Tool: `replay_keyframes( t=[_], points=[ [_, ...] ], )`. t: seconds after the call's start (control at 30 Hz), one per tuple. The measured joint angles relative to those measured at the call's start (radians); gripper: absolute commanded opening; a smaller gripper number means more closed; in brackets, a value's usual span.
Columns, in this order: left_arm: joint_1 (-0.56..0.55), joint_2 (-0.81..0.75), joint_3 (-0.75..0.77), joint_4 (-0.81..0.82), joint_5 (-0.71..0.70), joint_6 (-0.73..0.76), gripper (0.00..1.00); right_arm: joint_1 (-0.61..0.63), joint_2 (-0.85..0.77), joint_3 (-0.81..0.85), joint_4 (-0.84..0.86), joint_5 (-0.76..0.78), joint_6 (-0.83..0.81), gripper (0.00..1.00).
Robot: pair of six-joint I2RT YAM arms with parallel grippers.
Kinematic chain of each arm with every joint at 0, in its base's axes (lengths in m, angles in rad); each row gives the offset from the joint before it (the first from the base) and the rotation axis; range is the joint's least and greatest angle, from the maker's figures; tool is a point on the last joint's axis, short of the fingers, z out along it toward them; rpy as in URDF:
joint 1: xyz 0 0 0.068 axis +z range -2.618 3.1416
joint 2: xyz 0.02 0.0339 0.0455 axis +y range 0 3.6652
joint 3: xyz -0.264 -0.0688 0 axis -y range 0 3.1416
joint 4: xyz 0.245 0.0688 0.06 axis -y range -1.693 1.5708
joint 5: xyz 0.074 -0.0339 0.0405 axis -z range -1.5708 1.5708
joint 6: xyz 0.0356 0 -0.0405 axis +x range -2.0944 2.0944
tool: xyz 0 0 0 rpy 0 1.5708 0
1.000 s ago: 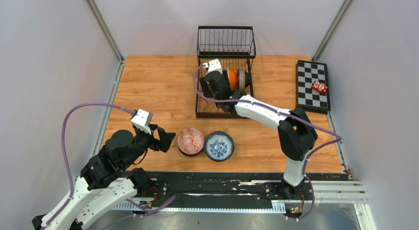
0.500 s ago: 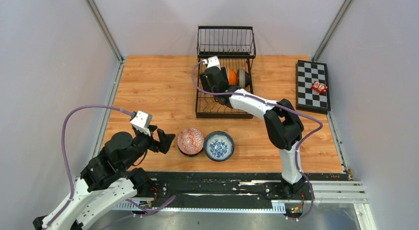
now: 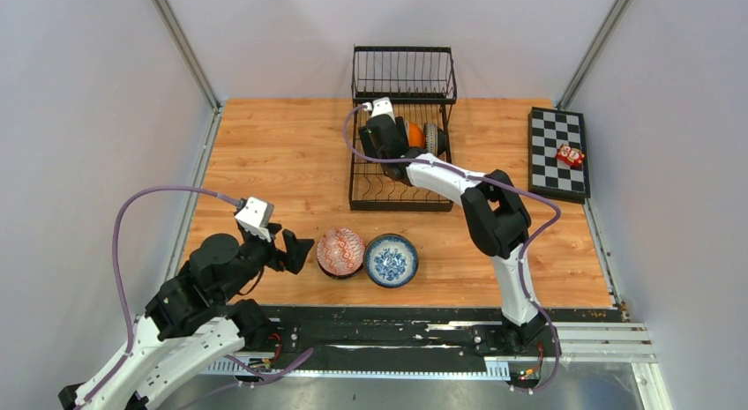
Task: Load the bowls into the dish rack
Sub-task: Place the bowl in the dish rack.
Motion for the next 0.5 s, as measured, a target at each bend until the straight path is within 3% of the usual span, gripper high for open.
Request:
replay_keyframes(
  t=[0.27, 0.5],
  points=[
    [0.000, 0.001, -0.005, 0.000, 0.000, 0.000, 0.90, -0.005, 0.017, 0.005, 0.009, -0.004, 0.005, 0.03],
    [0.000, 0.001, -0.008, 0.000, 0.000, 0.001, 0.91, -0.013, 0.028, 0.008, 0.022, -0.010, 0.026, 0.28]
  ],
)
